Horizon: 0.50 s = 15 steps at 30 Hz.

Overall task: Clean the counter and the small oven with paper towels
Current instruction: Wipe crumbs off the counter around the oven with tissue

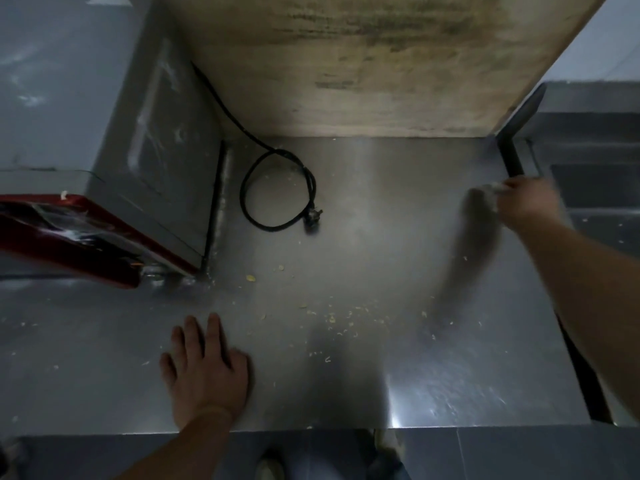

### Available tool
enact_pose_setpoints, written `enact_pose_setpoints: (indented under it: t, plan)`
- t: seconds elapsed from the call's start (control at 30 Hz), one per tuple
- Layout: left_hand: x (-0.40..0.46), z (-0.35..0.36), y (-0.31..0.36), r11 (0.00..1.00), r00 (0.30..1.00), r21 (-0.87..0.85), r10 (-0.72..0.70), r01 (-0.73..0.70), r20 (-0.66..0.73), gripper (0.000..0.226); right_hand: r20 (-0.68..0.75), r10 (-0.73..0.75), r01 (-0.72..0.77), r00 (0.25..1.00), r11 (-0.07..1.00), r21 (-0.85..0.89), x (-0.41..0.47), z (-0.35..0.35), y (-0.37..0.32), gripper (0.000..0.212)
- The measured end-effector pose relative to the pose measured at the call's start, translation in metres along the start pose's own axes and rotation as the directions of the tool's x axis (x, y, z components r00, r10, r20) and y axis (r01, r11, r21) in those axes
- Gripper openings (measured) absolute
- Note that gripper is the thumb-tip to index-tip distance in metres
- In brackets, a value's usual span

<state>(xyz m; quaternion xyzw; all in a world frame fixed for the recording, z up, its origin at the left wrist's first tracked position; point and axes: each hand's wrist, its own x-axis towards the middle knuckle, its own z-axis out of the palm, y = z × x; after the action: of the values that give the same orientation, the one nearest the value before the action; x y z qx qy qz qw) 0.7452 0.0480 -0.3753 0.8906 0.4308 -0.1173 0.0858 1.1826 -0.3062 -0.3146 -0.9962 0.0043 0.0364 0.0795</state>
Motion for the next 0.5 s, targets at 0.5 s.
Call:
enact_pose_setpoints:
  t: [0.5]
  plan:
    - [0.0,-0.002,0.001,0.999,0.999,-0.017,0.031,-0.031,-0.006,0.078,0.059,-0.024,0.012,0.998,0.981,0.196,-0.228,0.056,-0.061,0.034]
